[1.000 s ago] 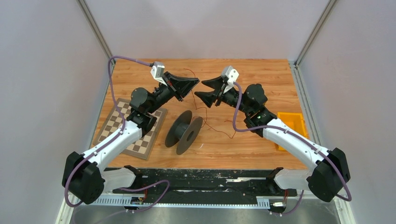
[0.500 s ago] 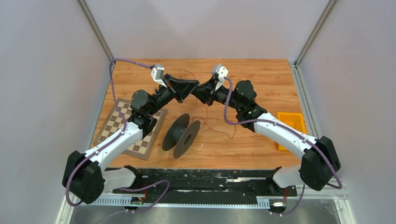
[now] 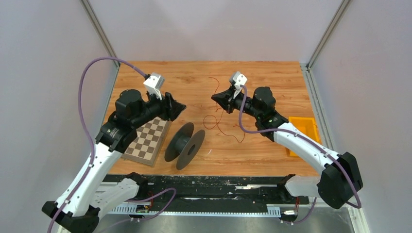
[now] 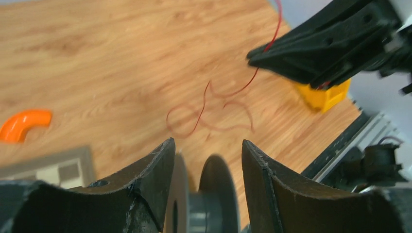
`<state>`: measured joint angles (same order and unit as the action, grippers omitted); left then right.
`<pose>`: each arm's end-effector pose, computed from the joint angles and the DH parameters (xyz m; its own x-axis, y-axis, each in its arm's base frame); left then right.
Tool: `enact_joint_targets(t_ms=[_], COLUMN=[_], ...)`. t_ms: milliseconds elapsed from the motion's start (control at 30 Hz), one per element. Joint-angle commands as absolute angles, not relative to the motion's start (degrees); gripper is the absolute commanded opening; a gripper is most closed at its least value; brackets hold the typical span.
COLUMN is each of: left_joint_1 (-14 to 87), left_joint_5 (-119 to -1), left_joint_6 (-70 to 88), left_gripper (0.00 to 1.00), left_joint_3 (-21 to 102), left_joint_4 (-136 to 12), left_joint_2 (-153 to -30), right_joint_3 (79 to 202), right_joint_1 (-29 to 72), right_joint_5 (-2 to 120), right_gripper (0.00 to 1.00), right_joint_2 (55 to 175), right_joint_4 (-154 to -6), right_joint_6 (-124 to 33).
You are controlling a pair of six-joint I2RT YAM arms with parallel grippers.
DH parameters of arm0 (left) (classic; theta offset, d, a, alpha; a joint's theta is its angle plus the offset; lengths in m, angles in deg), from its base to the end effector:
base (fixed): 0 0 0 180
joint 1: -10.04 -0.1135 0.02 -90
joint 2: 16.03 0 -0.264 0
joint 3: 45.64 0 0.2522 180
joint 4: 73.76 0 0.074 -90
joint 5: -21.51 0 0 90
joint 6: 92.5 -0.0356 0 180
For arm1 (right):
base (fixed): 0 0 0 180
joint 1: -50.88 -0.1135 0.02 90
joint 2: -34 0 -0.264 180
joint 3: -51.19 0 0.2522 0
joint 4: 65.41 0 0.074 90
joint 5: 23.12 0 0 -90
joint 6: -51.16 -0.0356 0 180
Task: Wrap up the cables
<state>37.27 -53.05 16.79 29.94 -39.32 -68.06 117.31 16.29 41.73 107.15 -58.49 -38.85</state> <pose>0.1692 -0.0977 0.4019 -0.3811 -0.1620 -0.9102 0.5802 0.7246 -0.3719 0.2384 0.1828 0.3351 -0.0017 -0.0010 -1.0000 -0.8637 0.5039 0.0010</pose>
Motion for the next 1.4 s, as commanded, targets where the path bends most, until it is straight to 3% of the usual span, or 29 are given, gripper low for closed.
enact_joint_targets(t_ms=[0, 233, 500, 567, 667, 767, 1067, 1367], left_joint_1=[37.11, 37.19, 37.48, 37.69, 38.08, 38.47, 38.65, 38.62], left_joint_5=[-57.68, -54.87, -51.89, -51.33, -50.50, -50.15, -49.53, -50.82], left_joint_6=[8.51, 7.38, 5.47, 4.78, 3.94, 3.33, -1.13, -5.17], left_gripper=[0.60, 0.56, 0.46, 0.39, 0.14, 0.01, 0.00, 0.00], left_joint_3=[31.53, 27.29, 24.34, 23.59, 22.59, 21.43, 23.61, 25.69], left_joint_4=[-11.75, -9.94, -10.02, -10.66, -13.41, -19.95, -34.64, -36.27], left_joint_2=[-66.67, -65.52, -66.03, -66.00, -65.34, -64.49, -70.47, -78.39], right_joint_3=[119.90, 120.00, 120.92, 121.41, 122.66, 125.10, 130.05, 127.17], right_joint_1=[15.91, 15.99, 15.99, 15.98, 15.99, 16.09, 17.39, 17.68], right_joint_5=[37.81, 30.49, 29.11, 28.77, 28.45, 29.27, 30.12, 30.95], right_gripper=[0.00, 0.00, 0.00, 0.00, 0.00, 0.00, 0.00, 0.01], right_joint_2=[104.22, 101.20, 100.01, 100.01, 100.50, 101.96, 105.39, 104.97], right_joint_4=[-69.29, -78.31, -78.96, -80.61, -81.83, -84.28, -89.63, -90.91], right_joint_6=[-27.24, -9.06, -6.91, -6.35, -3.40, 0.02, 3.82, 13.51])
